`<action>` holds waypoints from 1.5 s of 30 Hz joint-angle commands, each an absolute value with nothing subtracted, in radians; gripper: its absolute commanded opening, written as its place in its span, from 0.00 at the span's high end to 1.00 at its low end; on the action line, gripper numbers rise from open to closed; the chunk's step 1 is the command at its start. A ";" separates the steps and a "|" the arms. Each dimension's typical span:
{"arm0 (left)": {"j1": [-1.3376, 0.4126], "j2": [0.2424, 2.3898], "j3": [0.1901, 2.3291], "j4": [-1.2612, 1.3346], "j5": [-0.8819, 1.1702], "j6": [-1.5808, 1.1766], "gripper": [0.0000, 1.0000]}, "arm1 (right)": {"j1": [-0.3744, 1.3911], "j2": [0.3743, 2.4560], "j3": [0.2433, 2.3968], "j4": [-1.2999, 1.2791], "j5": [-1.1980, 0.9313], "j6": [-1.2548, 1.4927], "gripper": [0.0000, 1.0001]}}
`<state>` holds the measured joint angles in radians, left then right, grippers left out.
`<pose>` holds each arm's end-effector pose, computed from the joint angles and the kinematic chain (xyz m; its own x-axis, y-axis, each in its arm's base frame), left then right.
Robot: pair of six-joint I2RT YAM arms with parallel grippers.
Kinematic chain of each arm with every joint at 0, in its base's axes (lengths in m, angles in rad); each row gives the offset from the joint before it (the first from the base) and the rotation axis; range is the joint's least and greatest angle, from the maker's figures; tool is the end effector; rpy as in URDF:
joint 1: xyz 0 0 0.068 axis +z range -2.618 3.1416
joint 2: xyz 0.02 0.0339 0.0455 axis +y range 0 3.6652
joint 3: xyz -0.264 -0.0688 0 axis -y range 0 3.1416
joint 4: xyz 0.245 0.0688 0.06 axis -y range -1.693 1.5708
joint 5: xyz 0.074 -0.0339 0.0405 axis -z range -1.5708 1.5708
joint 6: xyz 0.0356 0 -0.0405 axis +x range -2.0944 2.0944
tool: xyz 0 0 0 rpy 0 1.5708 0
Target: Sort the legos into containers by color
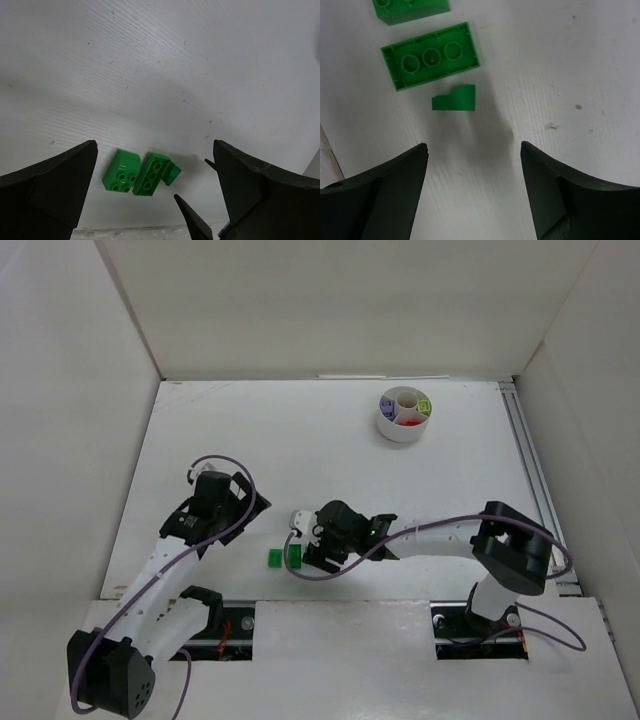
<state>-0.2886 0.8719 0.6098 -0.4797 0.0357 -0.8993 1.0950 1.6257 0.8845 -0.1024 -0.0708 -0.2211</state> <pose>0.1752 -0.0533 0.2360 -0.6454 -0.6245 -0.4398 -0.3144 0.7419 -0.5922 0.1482 0.2932 0.1741 -0.1347 -0.7389 -0.6602 -0.9612 0.2594 -0.0942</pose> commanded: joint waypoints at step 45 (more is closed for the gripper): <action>-0.295 0.753 0.584 -0.505 0.012 -0.885 0.00 | 1.143 1.553 0.905 0.127 0.054 -0.152 0.75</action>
<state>-0.2890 0.7738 0.5816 -0.5003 0.0242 -0.8982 1.1522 1.6138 0.8993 0.0792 0.0319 -0.1757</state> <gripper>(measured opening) 0.997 0.409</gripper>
